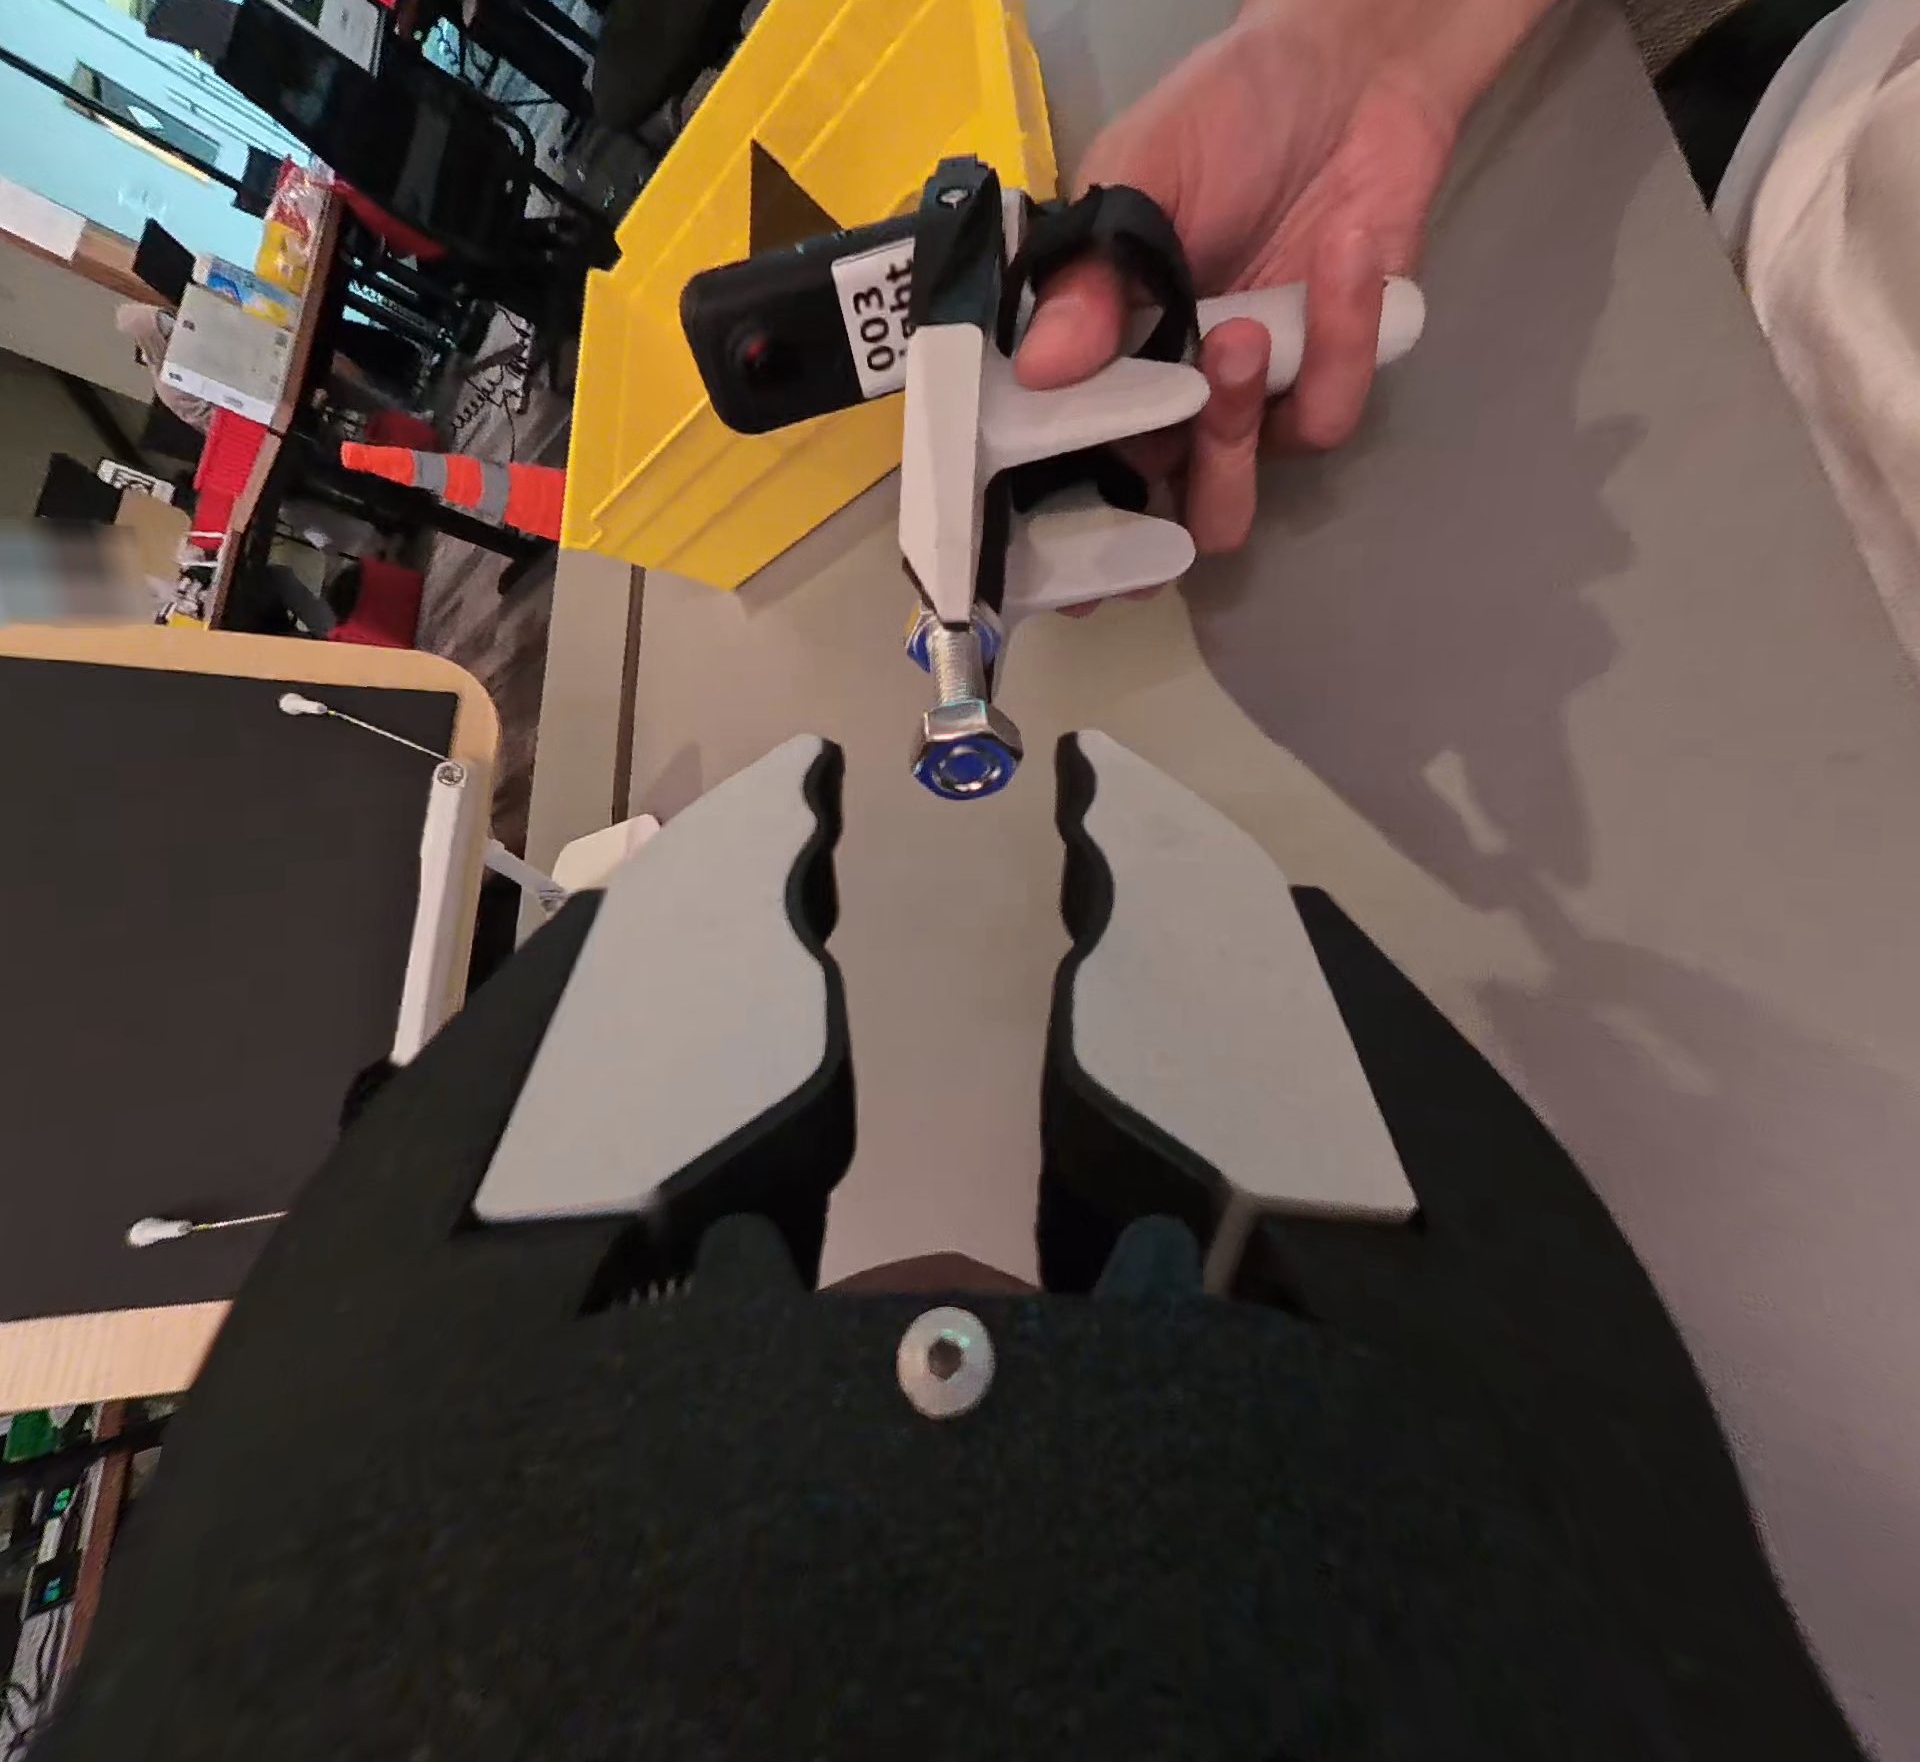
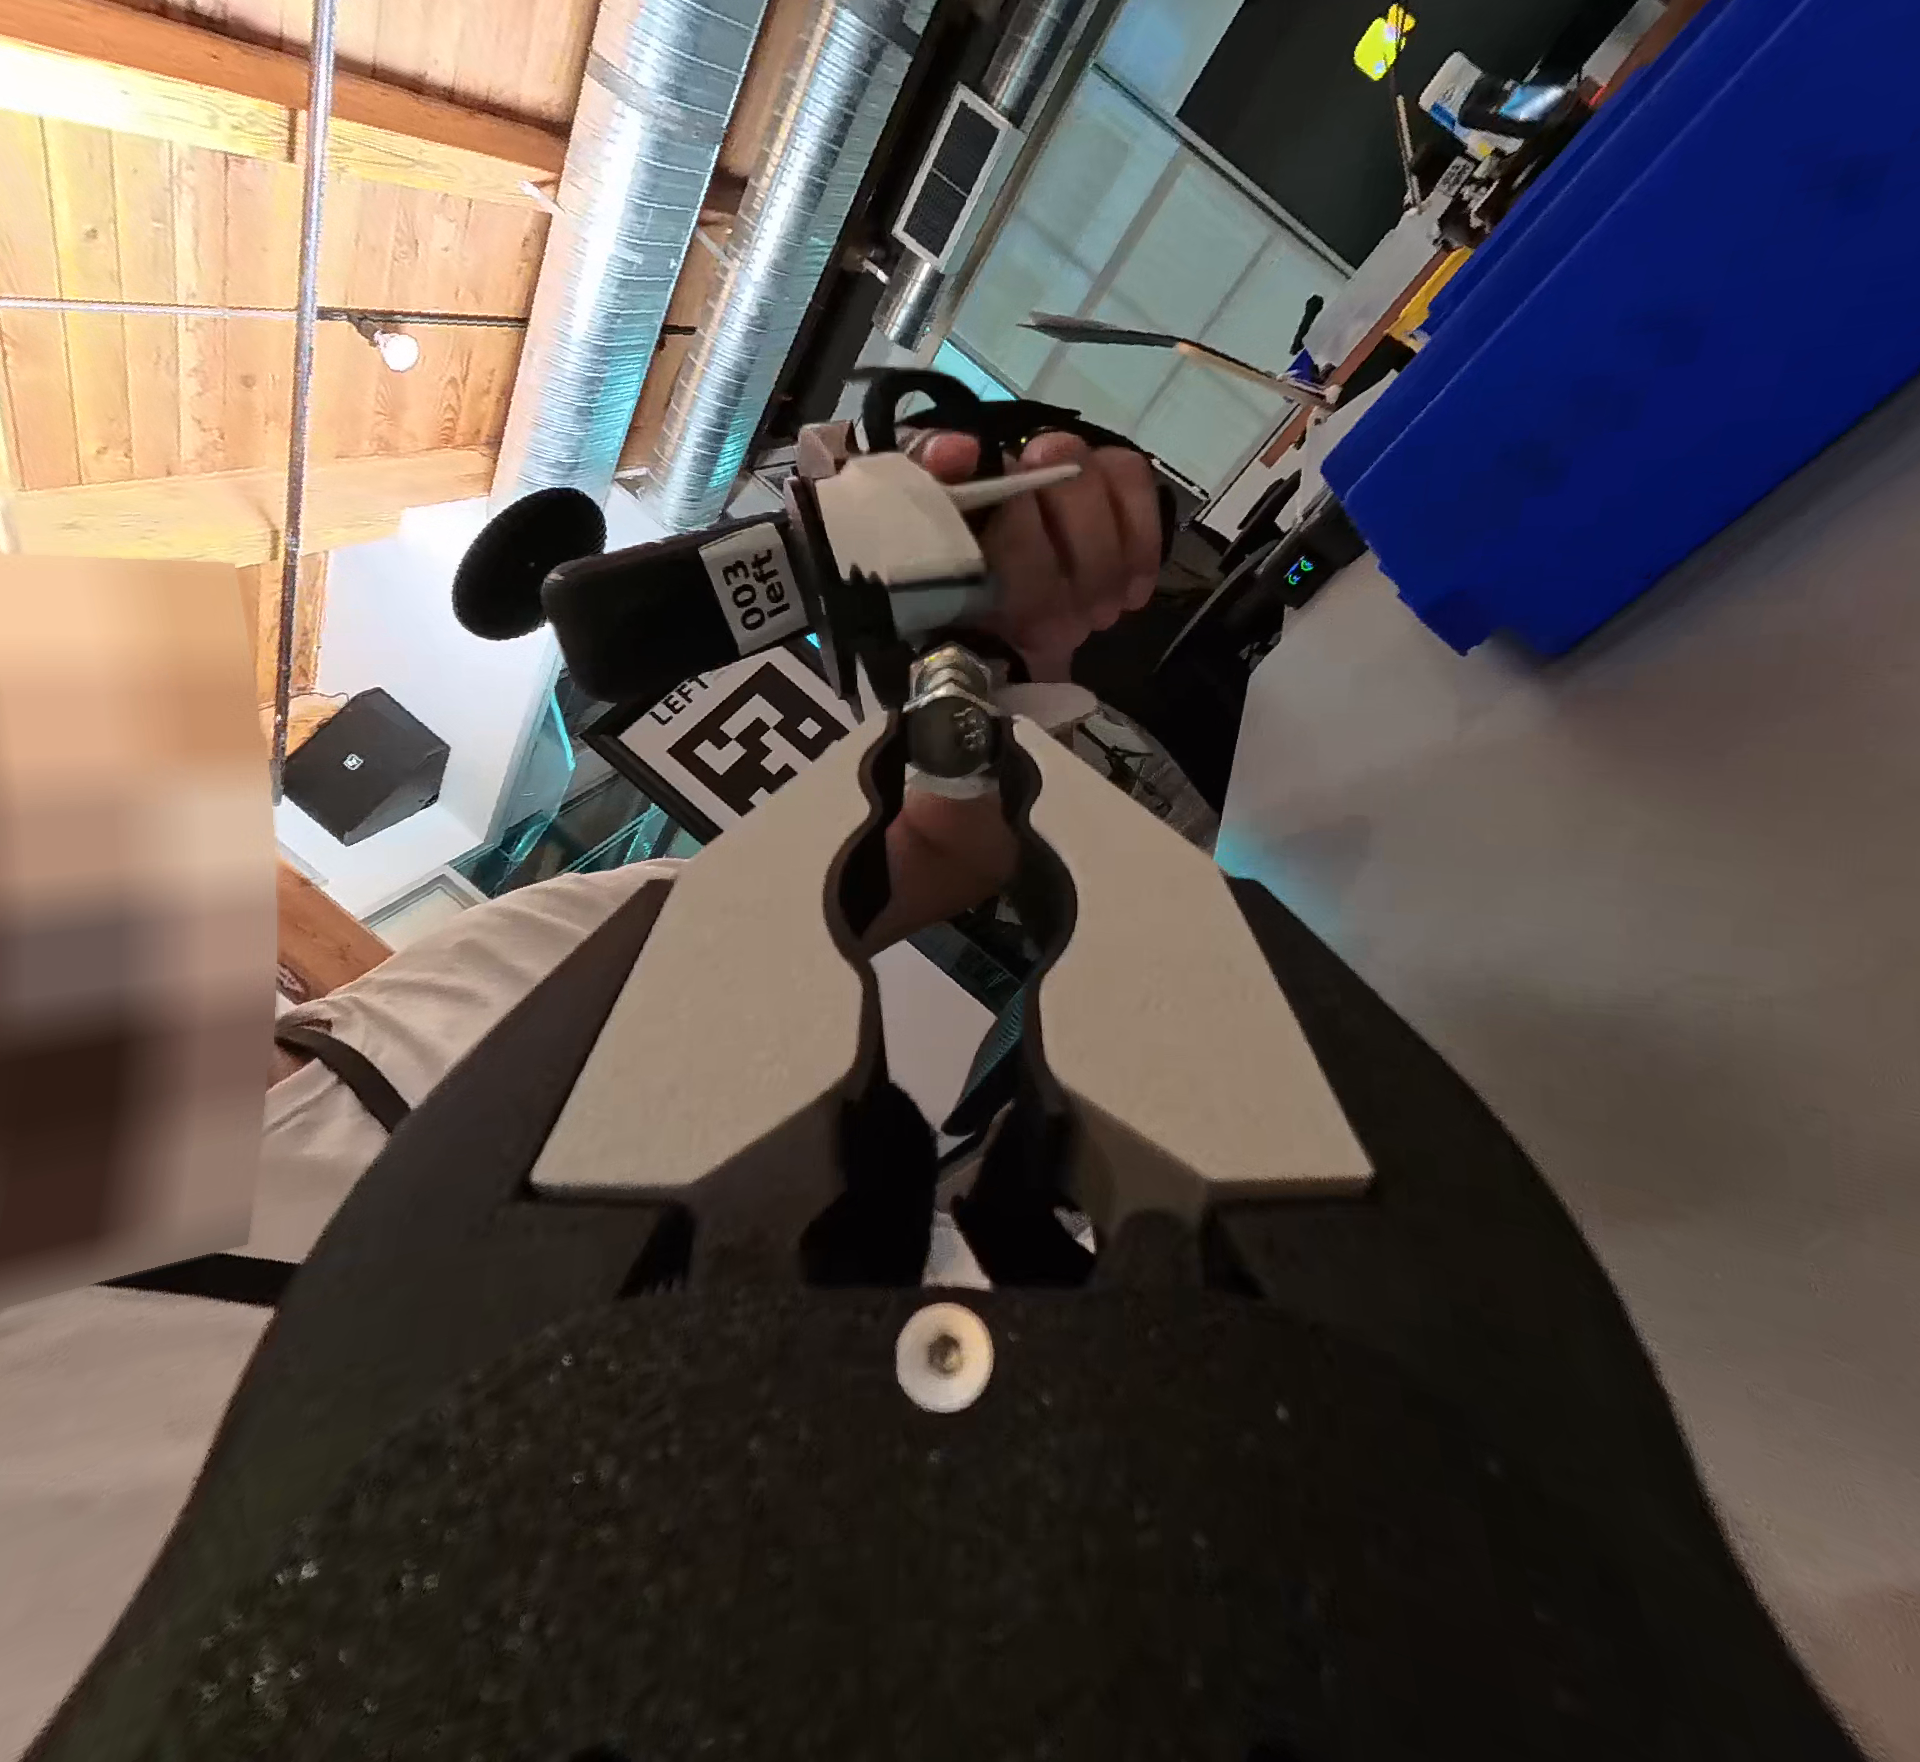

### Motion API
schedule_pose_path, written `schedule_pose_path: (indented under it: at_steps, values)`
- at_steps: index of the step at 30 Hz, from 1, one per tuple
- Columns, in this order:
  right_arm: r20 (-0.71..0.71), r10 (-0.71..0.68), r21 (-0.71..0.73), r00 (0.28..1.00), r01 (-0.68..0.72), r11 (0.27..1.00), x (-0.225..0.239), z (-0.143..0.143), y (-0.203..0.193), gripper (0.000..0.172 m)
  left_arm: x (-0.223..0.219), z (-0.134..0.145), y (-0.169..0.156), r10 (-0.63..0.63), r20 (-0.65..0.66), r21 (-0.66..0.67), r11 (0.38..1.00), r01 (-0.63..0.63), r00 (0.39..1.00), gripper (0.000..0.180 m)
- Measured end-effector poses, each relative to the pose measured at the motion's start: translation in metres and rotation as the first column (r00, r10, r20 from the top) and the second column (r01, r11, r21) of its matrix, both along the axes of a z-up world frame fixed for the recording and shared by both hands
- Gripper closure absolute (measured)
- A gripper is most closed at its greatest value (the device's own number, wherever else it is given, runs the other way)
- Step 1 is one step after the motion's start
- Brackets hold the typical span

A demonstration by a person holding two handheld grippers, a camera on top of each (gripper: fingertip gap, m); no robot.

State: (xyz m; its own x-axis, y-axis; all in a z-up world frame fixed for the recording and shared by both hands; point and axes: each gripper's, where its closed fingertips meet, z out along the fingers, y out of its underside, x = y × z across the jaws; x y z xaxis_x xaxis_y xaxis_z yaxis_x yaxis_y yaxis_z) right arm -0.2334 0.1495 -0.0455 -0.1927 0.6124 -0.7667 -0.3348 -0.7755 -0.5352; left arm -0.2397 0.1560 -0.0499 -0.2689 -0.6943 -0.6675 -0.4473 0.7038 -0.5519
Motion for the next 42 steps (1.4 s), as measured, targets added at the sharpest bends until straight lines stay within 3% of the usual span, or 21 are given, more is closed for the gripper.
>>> schedule_pose_path:
  at_steps: [2, 5, 8, 10, 13, 17, 19, 21, 22, 23, 26, 27, 28, 31, 36, 39, 42]
  values:
    - [0.005, -0.001, 0.010, 1.000, 0.001, 1.000, 0.000, 0.001, -0.001, 0.155, -0.001, 0.001, -0.002, -0.012, 0.003, -0.006, 1.000, 0.012, 1.000, 0.162]
    - [0.010, -0.016, 0.033, 1.000, 0.015, 0.999, 0.000, 0.002, -0.001, 0.155, -0.001, 0.002, -0.003, 0.012, 0.010, -0.076, 0.997, -0.011, 1.000, 0.162]
    - [0.034, -0.081, 0.132, 0.996, 0.075, 0.988, 0.002, 0.006, -0.001, 0.155, 0.000, 0.005, -0.005, 0.093, 0.001, -0.356, 0.931, -0.087, 0.996, 0.162]
    - [0.051, -0.160, 0.243, 0.986, 0.143, 0.959, 0.004, 0.011, -0.001, 0.155, 0.003, 0.010, -0.007, 0.152, -0.004, -0.598, 0.792, -0.124, 0.988, 0.162]
    - [0.095, -0.289, 0.408, 0.953, 0.228, 0.884, 0.005, 0.013, 0.001, 0.155, 0.005, 0.014, -0.009, 0.203, -0.053, -0.855, 0.496, -0.149, 0.978, 0.162]
    - [0.135, -0.395, 0.526, 0.909, 0.272, 0.806, 0.005, 0.012, 0.002, 0.155, 0.005, 0.015, -0.009, 0.215, -0.128, -0.984, 0.094, -0.151, 0.968, 0.162]
    - [0.123, -0.385, 0.499, 0.915, 0.278, 0.821, 0.007, 0.013, 0.003, 0.155, 0.005, 0.016, -0.011, 0.185, -0.123, -0.992, 0.005, -0.126, 0.975, 0.162]
    - [0.124, -0.372, 0.451, 0.920, 0.282, 0.847, 0.008, 0.011, 0.007, 0.155, 0.004, 0.013, -0.012, 0.162, -0.118, -0.991, 0.037, -0.125, 0.980, 0.147]
    - [0.122, -0.372, 0.432, 0.920, 0.288, 0.854, 0.010, 0.010, 0.009, 0.155, 0.004, 0.009, -0.010, 0.176, -0.118, -0.986, 0.100, -0.137, 0.977, 0.130]
    - [0.114, -0.365, 0.415, 0.924, 0.290, 0.862, 0.011, 0.010, 0.010, 0.155, 0.003, 0.004, -0.005, 0.205, -0.117, -0.965, 0.207, -0.160, 0.972, 0.116]
    - [0.069, -0.318, 0.346, 0.945, 0.276, 0.896, 0.015, 0.014, 0.010, 0.155, -0.002, -0.008, 0.020, 0.289, -0.042, -0.706, 0.669, -0.233, 0.957, 0.108]
    - [0.058, -0.303, 0.320, 0.951, 0.270, 0.908, 0.016, 0.014, 0.010, 0.155, -0.004, -0.009, 0.028, 0.301, -0.009, -0.558, 0.789, -0.255, 0.953, 0.106]
    - [0.051, -0.283, 0.292, 0.958, 0.257, 0.921, 0.016, 0.014, 0.011, 0.155, -0.006, -0.008, 0.033, 0.315, 0.014, -0.421, 0.863, -0.280, 0.949, 0.107]
    - [0.026, -0.206, 0.179, 0.978, 0.198, 0.964, 0.015, 0.010, 0.011, 0.155, -0.007, -0.006, 0.026, 0.292, 0.012, -0.168, 0.943, -0.286, 0.956, 0.122]
    - [-0.046, -0.062, 0.001, 0.997, 0.063, 0.998, 0.011, 0.009, 0.007, 0.155, 0.002, -0.002, 0.010, 0.208, -0.012, 0.034, 0.978, -0.207, 0.978, 0.128]
    - [-0.033, -0.030, 0.000, 0.999, 0.030, 1.000, 0.006, 0.009, 0.002, 0.155, 0.007, 0.003, 0.005, 0.186, 0.003, 0.054, 0.981, -0.186, 0.983, 0.137]
    - [-0.040, -0.030, 0.010, 0.999, 0.030, 0.999, 0.005, 0.012, 0.001, 0.155, 0.007, 0.004, 0.006, 0.201, -0.012, 0.023, 0.979, -0.201, 0.980, 0.162]
